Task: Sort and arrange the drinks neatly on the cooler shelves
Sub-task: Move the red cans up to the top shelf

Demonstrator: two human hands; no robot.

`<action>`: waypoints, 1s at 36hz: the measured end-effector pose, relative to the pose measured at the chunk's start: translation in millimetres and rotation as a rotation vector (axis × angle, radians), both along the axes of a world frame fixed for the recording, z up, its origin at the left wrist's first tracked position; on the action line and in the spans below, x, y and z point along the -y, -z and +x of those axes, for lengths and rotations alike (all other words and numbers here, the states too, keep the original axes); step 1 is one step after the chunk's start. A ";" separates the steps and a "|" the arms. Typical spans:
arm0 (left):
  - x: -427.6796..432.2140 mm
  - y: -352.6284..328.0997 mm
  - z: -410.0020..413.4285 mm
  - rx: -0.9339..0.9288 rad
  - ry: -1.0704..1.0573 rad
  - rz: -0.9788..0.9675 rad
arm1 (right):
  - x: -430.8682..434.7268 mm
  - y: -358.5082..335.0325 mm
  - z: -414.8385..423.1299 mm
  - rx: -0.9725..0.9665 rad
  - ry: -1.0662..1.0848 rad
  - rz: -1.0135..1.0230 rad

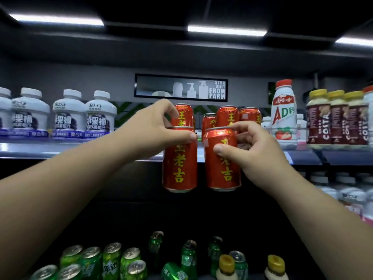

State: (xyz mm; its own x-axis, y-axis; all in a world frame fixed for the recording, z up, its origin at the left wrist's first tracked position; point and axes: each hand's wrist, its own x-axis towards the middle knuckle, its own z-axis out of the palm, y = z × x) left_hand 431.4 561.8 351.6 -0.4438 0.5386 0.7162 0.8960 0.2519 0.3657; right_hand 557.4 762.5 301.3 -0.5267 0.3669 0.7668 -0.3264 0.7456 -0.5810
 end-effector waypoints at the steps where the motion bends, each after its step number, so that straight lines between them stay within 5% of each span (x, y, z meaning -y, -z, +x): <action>1: 0.6 -5.5 -1.0 -0.005 -0.002 0.021 | 2.4 -6.7 -2.3 -0.009 0.008 0.004; 17: 23.0 -63.2 -58.7 0.006 -0.187 0.194 | 14.2 -77.2 -52.7 -0.057 0.168 0.017; 36: -19.6 -60.2 -116.0 -0.004 -0.189 0.162 | 4.2 -81.9 -105.7 0.037 0.359 0.115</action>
State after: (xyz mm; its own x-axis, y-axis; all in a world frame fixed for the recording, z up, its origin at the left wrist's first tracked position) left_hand 315.3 581.4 411.8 -0.5229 0.3240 0.7884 0.8399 0.3533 0.4119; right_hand 451.8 758.3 383.2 -0.4083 0.4458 0.7966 -0.0133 0.8696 -0.4935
